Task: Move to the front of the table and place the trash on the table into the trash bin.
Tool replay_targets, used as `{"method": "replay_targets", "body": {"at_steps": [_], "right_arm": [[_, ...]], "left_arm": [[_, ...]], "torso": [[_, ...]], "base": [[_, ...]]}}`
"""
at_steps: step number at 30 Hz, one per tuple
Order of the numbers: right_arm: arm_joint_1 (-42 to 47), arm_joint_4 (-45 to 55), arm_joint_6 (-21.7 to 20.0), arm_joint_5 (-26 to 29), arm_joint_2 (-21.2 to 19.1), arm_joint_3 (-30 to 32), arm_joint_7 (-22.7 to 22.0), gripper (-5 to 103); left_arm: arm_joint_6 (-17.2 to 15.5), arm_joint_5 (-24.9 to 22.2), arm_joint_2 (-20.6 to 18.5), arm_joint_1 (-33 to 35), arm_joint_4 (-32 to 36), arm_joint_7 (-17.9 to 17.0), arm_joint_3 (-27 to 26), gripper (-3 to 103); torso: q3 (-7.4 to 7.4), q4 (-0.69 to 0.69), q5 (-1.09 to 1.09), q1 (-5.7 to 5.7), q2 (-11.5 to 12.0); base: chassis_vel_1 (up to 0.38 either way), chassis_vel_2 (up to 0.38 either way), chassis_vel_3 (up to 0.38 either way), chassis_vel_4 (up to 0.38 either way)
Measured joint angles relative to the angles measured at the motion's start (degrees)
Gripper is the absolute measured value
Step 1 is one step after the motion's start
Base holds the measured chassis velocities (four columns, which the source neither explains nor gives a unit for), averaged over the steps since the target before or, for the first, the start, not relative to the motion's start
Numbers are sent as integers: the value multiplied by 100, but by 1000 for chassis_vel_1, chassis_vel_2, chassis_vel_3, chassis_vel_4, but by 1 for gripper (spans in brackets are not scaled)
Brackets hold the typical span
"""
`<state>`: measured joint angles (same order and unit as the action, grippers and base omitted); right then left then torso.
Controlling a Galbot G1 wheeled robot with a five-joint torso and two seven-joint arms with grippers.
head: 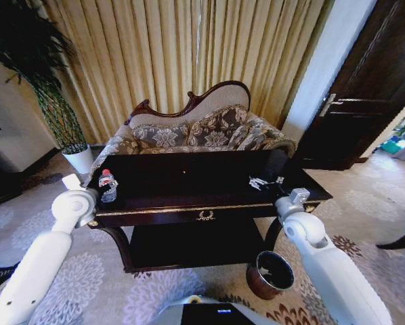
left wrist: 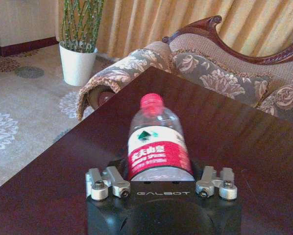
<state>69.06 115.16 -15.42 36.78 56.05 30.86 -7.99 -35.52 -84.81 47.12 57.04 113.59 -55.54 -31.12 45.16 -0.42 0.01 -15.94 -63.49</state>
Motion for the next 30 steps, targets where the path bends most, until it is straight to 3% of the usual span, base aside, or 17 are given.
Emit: {"method": "replay_targets", "body": {"at_steps": [4,5,7,13,15,16,18,19,20,22,23,26,29,30], "right_arm": [[-4,-23,3,-4,9,-37,0,100],[-3,-24,4,-5,11,-44,1,100],[-6,-23,6,1,0,-41,1,100],[-33,85,8,109,-61,24,-26,100],[-35,160,8,165,-95,58,-51,100],[-35,160,8,165,-95,58,-51,100],[-35,211,8,201,-108,88,-71,100],[-31,238,8,237,-108,98,-102,100],[-31,238,8,237,-108,98,-102,100],[-19,259,6,253,-99,101,-141,100],[-19,259,6,253,-99,101,-141,100],[1,310,2,301,-77,123,-198,100],[8,329,-1,332,-73,133,-226,100],[23,355,-3,365,-68,149,-257,100]], "left_arm": [[28,-2,-6,30,25,39,-45,60],[33,-2,-10,44,29,51,-65,51],[48,-5,-32,79,48,84,-125,42],[197,174,-74,123,157,117,-242,34],[335,568,-121,269,258,449,-419,34],[335,568,-121,269,258,449,-419,34],[496,1105,-164,494,352,868,-632,34],[617,1553,-190,744,448,1269,-874,34],[617,1553,-190,744,448,1269,-874,34],[762,2035,-210,1037,560,1766,-1202,34],[762,2035,-210,1037,560,1766,-1202,34],[1170,2783,-227,1415,625,2709,-1681,34],[1337,2970,-227,1477,597,2971,-1773,34],[1624,3221,-227,1536,512,3330,-1866,34]], "torso": [[0,1,0,0,0],[0,0,0,0,0],[1,0,0,0,0],[2,2,6,0,2],[2,1,3,0,2],[2,1,3,0,2],[2,1,2,-1,1],[1,2,0,0,2],[1,2,0,0,2],[1,2,1,0,1],[1,2,1,0,1],[1,2,0,0,1],[1,1,-1,0,1],[1,2,0,0,1]], "base": [[0,0,0,0],[0,0,0,0],[0,0,0,0],[0,0,0,0],[0,0,0,0],[0,0,0,0],[0,0,0,0],[0,0,0,0],[0,0,0,0],[0,0,0,0],[0,0,0,0],[0,0,0,0],[0,0,0,0],[0,0,0,0]]}}
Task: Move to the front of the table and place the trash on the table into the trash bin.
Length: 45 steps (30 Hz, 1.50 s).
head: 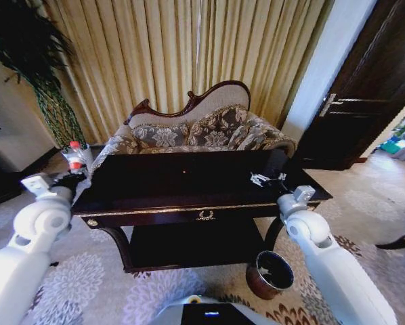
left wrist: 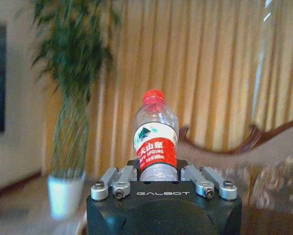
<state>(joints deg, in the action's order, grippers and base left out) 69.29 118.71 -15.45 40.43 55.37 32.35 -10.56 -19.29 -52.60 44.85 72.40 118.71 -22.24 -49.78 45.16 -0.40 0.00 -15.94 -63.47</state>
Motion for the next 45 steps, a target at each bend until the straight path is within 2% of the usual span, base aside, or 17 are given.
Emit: {"method": "replay_targets", "body": {"at_steps": [2,3,4,6,7,8,11,19,27,30,32,35,36,38,41,43,45], "right_arm": [[59,77,-6,37,15,50,-19,100],[59,77,-6,37,15,50,-19,100],[82,107,-11,56,22,66,-20,100],[143,245,-98,205,33,121,-23,100],[143,245,-98,205,33,121,-23,100],[163,323,-163,300,33,134,-37,100],[183,462,-245,466,6,126,-64,100],[4,579,-376,1002,-204,-121,-101,100],[-749,585,-382,1990,-683,-595,89,100],[-1381,492,-421,2761,-948,-825,205,100],[-1571,421,-444,2907,-1035,-915,212,100],[-2161,103,-475,3165,-1294,-1295,237,100],[-2161,103,-475,3165,-1294,-1295,237,100],[-2629,-177,-484,3375,-1427,-1639,270,100],[-3072,-387,-486,3561,-1476,-1953,318,100],[-3905,-789,-487,3843,-1436,-2555,354,100],[-4141,-919,-487,3936,-1365,-2741,364,100]], "left_arm": [[605,373,-1,22,-203,741,-81,34],[605,373,-1,22,-203,741,-81,34],[813,466,-12,3,-304,1035,-81,34],[1413,769,-105,-190,-658,1792,30,34],[1413,769,-105,-190,-658,1792,30,34],[1646,918,-190,-343,-826,2050,130,34],[1891,1035,-424,-712,-1054,2307,451,34],[1900,909,-700,-1253,-1085,2311,1065,34],[1876,744,-857,-1529,-829,2382,1523,34],[1876,745,-930,-2290,-1052,2530,2147,34],[1876,745,-932,-2592,-1173,2532,2410,34],[1868,745,-845,-3391,-1475,2529,3132,34],[1868,745,-845,-3391,-1475,2529,3132,34],[1836,741,-721,-3806,-1568,2444,3570,34],[1775,740,-625,-4003,-1570,2371,3808,34],[1613,736,-431,-4194,-1448,2164,4109,34],[1556,736,-376,-4222,-1392,2090,4179,34]], "torso": [[0,0,0,0,0],[0,0,0,0,0],[0,0,1,0,0],[0,0,1,0,0],[0,0,1,0,0],[0,-1,2,0,0],[0,-1,1,0,0],[0,0,0,0,0],[0,1,0,0,-1],[0,0,0,0,-1],[0,-2,-1,0,-1],[1,-1,0,-1,0],[1,-1,0,-1,0],[1,-3,-1,-1,0],[1,-3,-2,-1,0],[1,0,1,-1,0],[1,0,1,-1,0]], "base": [[0,0,0,0],[0,0,0,0],[0,0,0,0],[0,0,0,0],[0,0,0,0],[0,0,0,0],[0,0,0,0],[0,0,0,0],[0,0,0,0],[0,0,0,0],[0,0,0,0],[0,0,0,0],[0,0,0,0],[0,0,0,0],[0,0,0,0],[0,0,0,0],[0,0,0,0]]}}
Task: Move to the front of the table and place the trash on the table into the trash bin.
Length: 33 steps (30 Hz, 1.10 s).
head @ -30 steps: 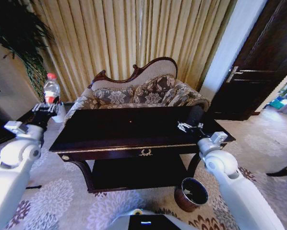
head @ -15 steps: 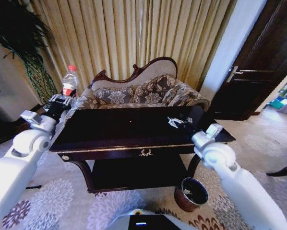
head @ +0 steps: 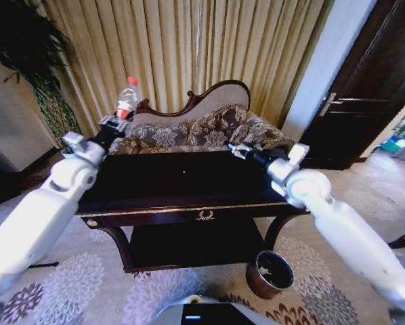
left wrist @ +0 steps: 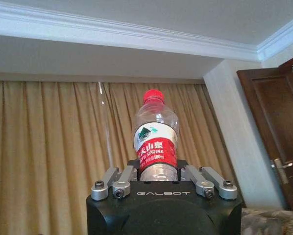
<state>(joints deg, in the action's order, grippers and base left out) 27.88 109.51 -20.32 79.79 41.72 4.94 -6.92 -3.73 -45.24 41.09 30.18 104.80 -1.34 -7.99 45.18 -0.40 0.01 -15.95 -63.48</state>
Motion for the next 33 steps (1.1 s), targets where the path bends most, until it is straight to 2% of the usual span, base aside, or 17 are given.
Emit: {"method": "replay_targets", "body": {"at_steps": [2,6,13,18,24,33], "right_arm": [[-445,-220,-46,263,223,-312,15,100],[-810,-336,-96,393,452,-652,16,100],[-1081,-346,-153,579,667,-889,20,100],[-1249,-350,-158,779,881,-957,50,100],[-1388,-451,-158,781,1139,-1025,51,100],[-1532,-677,-159,592,1432,-1184,51,100]], "left_arm": [[-83,0,84,-15,147,-139,136,34],[-178,5,101,-7,295,-215,220,34],[-255,-33,69,-162,417,-299,459,34],[-334,-133,165,-527,437,-370,848,34],[-449,-203,323,-644,512,-514,1052,34],[-490,-214,362,-774,504,-528,1204,34]], "torso": [[0,1,0,0,0],[-1,1,0,0,0],[-1,0,-1,0,0],[-1,-2,-1,0,0],[-1,-1,-1,1,0],[-1,-1,-1,1,0]], "base": [[0,0,0,0],[0,0,0,0],[0,0,0,0],[0,0,0,0],[0,0,0,0],[0,0,0,0]]}}
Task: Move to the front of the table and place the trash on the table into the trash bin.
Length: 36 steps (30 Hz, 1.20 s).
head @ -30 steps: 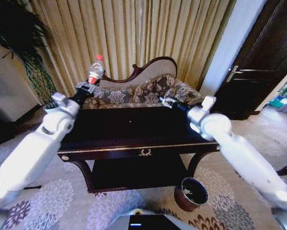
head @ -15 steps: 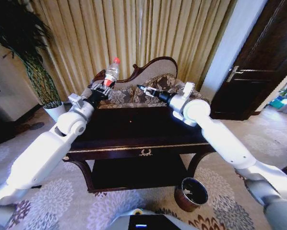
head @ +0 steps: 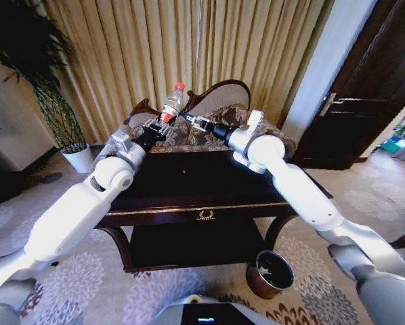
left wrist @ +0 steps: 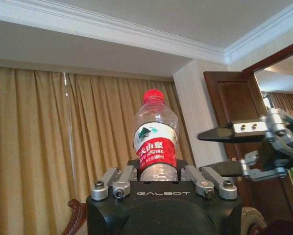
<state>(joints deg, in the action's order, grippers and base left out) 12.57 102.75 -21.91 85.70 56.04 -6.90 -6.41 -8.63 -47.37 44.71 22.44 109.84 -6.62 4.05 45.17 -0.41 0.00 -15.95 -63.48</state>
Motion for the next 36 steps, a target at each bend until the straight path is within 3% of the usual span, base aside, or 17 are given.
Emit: {"method": "replay_targets", "body": {"at_steps": [11,35,36], "right_arm": [[-171,-176,-7,-68,240,-39,20,100],[-211,-301,-56,-238,341,-126,36,103],[-208,-308,-56,-279,346,-133,34,99]], "left_arm": [[-19,10,101,-44,11,-6,208,34],[-85,8,277,-263,74,-127,737,33],[-85,8,276,-272,74,-137,746,33]], "torso": [[0,0,0,0,0],[0,0,0,0,0],[0,0,0,0,0]], "base": [[0,0,0,0],[0,0,0,0],[0,0,0,0]]}}
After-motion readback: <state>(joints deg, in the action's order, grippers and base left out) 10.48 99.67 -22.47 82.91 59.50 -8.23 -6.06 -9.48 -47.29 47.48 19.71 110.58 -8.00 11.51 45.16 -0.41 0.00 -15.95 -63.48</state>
